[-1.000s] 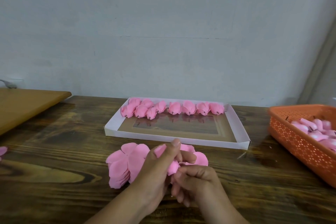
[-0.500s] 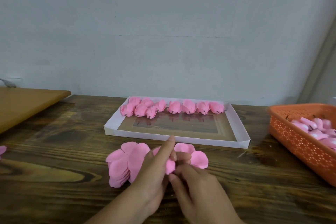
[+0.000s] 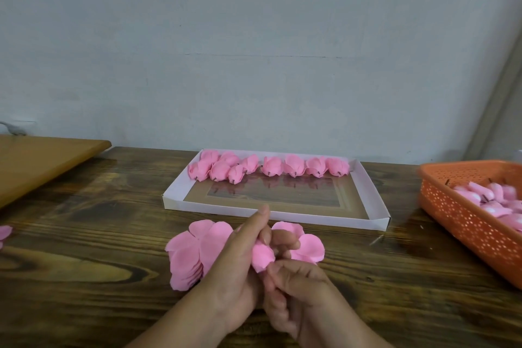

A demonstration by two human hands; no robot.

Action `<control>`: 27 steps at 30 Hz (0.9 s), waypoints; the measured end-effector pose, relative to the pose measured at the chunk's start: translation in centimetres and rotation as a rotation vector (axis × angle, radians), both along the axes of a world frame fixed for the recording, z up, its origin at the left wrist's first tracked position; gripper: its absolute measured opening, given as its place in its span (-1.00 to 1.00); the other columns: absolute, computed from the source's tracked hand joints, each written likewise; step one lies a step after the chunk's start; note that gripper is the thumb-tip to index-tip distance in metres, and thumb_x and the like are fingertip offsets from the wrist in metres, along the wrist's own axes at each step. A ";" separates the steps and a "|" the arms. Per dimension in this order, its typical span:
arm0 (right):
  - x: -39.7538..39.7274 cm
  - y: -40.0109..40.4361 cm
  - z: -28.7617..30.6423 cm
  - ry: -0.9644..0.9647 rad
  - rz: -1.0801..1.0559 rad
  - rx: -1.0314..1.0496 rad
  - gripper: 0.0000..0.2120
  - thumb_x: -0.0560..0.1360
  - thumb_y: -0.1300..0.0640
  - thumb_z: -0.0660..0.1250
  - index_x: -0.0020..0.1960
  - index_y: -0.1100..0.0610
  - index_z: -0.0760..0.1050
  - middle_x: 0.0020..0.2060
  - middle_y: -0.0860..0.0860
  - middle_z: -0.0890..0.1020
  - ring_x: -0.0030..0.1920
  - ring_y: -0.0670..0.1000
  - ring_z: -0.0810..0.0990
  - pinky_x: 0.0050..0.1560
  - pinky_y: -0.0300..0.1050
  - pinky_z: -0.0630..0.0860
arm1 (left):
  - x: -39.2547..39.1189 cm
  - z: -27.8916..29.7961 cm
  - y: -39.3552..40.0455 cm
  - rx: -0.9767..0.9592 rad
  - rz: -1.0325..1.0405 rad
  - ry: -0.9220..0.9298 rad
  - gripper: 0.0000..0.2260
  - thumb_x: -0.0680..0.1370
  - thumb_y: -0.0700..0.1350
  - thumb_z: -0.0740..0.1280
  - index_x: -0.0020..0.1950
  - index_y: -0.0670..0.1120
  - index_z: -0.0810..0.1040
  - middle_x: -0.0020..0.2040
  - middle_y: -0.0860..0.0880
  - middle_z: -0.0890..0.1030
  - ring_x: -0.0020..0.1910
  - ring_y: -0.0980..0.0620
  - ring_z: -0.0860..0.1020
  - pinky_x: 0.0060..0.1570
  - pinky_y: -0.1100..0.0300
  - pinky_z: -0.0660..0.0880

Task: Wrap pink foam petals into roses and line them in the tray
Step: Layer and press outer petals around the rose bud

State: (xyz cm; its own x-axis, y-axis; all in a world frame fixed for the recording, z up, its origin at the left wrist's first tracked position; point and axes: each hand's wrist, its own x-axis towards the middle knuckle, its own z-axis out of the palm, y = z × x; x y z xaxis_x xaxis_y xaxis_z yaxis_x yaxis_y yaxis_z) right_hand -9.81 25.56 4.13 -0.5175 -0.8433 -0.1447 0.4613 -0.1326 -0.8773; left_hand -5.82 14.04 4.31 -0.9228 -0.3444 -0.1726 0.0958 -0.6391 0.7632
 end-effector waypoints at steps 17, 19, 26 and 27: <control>0.0 0.1 -0.4 0.082 -0.114 0.105 -0.87 0.34 0.19 0.31 -0.38 0.14 0.49 -0.55 0.00 0.41 -0.53 -0.06 0.32 -0.51 -0.29 0.21 | -0.3 -0.6 0.0 0.000 -0.002 -0.033 -0.60 0.22 0.18 0.53 -0.49 -0.01 0.39 -0.28 -0.08 0.67 -0.30 0.02 0.62 -0.13 0.10 0.48; 0.0 -0.2 -0.3 -0.243 -0.018 0.047 -0.90 0.33 0.28 0.36 -0.35 0.19 0.48 -0.52 0.05 0.38 -0.55 -0.05 0.31 -0.53 -0.30 0.16 | -0.3 -0.5 0.0 0.017 0.013 -0.019 -0.60 0.22 0.17 0.53 -0.51 -0.02 0.39 -0.31 -0.08 0.66 -0.31 0.02 0.60 -0.12 0.11 0.55; 0.0 0.5 -1.8 1.258 -0.272 0.463 -0.77 0.59 0.02 0.18 -0.20 -0.06 0.51 -0.29 -0.24 0.51 -0.23 -0.19 0.45 -0.30 -0.37 0.34 | -0.9 -1.1 -0.1 -0.036 0.104 -0.102 -0.55 0.52 0.10 0.40 -0.53 0.00 0.42 -0.27 -0.07 0.67 -0.28 0.02 0.67 -0.17 0.12 0.59; -0.2 0.6 -1.9 1.455 -0.272 0.475 -0.79 0.57 0.03 0.15 -0.15 -0.02 0.51 -0.25 -0.23 0.51 -0.20 -0.17 0.44 -0.32 -0.35 0.30 | -1.0 -1.3 -0.1 -0.034 0.105 -0.116 -0.55 0.54 0.09 0.39 -0.53 0.00 0.42 -0.25 -0.07 0.67 -0.26 0.01 0.67 -0.15 0.11 0.58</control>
